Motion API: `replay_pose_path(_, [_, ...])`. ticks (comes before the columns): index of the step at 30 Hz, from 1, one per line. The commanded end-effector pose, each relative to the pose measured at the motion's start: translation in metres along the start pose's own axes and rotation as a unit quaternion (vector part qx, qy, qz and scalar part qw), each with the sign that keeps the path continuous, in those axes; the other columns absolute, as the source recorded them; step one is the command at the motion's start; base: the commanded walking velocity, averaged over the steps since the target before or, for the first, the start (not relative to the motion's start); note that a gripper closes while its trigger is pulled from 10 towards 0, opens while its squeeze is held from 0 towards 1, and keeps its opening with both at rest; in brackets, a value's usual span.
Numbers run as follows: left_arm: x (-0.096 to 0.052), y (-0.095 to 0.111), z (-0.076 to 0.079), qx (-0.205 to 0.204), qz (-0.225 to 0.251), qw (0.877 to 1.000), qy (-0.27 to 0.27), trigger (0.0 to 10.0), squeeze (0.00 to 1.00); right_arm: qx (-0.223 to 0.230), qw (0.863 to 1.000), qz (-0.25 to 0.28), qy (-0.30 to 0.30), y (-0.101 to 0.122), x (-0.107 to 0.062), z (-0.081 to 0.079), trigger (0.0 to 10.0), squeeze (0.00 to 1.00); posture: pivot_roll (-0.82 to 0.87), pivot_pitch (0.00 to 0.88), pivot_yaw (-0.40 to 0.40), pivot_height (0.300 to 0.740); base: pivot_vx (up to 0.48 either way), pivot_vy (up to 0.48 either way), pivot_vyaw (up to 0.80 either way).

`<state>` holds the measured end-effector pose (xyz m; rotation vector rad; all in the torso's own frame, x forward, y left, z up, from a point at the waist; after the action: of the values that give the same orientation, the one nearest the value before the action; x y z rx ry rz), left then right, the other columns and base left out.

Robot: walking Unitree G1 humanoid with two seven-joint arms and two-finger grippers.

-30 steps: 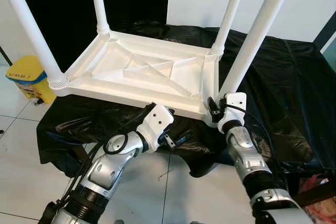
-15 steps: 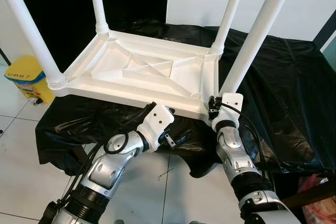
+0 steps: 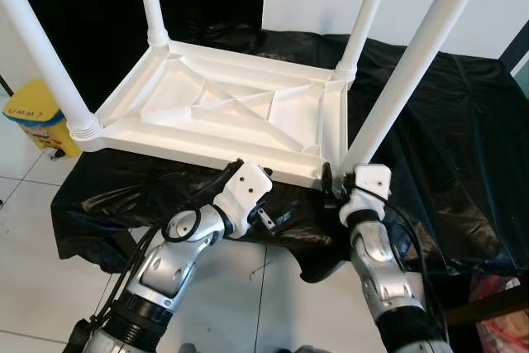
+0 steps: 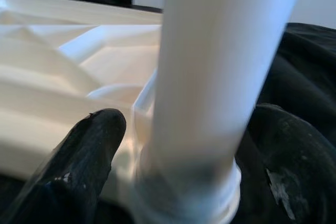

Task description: Building children table

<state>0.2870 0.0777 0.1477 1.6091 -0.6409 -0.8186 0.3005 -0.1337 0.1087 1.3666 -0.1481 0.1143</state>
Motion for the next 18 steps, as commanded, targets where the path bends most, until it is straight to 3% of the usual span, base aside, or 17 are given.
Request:
replay_pose_path(1, [-0.005,-0.003,-0.008,0.002,-0.003,0.999,0.034,10.0,0.00,-0.006,1.000,0.003,0.014,0.001,-0.008,0.002,10.0,0.00,0.06,0.127,-0.111,0.740,0.000,0.000,0.00])
replay_pose_path(3, [-0.013,-0.006,-0.018,0.009,-0.010,0.999,0.053,10.0,0.00,-0.017,0.999,0.001,0.033,-0.001,-0.022,0.005,10.0,0.00,0.06,0.128,-0.110,0.740,0.000,0.000,0.00])
replay_pose_path(11, [-0.020,-0.008,-0.031,0.017,-0.019,0.997,0.075,10.0,0.00,-0.021,0.998,-0.008,0.064,-0.004,-0.035,0.008,10.0,0.00,0.06,0.129,-0.104,0.740,0.000,0.000,0.00])
replay_pose_path(13, [-0.021,-0.009,-0.034,0.021,-0.022,0.996,0.082,10.0,0.00,-0.018,0.996,-0.008,0.082,-0.004,-0.038,0.005,10.0,0.00,0.06,0.128,-0.101,0.740,0.000,0.000,0.00])
replay_pose_path(14, [-0.025,-0.009,-0.045,0.029,-0.026,0.994,0.101,10.0,0.00,-0.004,0.990,-0.004,0.143,-0.002,-0.045,-0.008,10.0,0.00,0.05,0.126,-0.098,0.740,0.000,0.000,0.00])
replay_pose_path(18, [-0.027,-0.009,-0.052,0.032,-0.027,0.993,0.112,10.0,0.00,0.005,0.982,0.001,0.187,0.000,-0.048,-0.019,10.0,0.00,0.05,0.126,-0.096,0.740,0.000,0.000,0.00])
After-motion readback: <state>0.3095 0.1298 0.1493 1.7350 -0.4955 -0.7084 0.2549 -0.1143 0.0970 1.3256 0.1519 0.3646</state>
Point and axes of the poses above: a point about 5 cm out from each wrist's last joint towards the gripper, its own x axis pointing out of the wrist towards the gripper, its own y axis along the axis of the wrist's last joint, z = x × y, the point moved 1 cm from there along x, pointing out of the wrist towards the gripper, and after that the axes turned 12 degrees about -x, right-handed, at the moved point
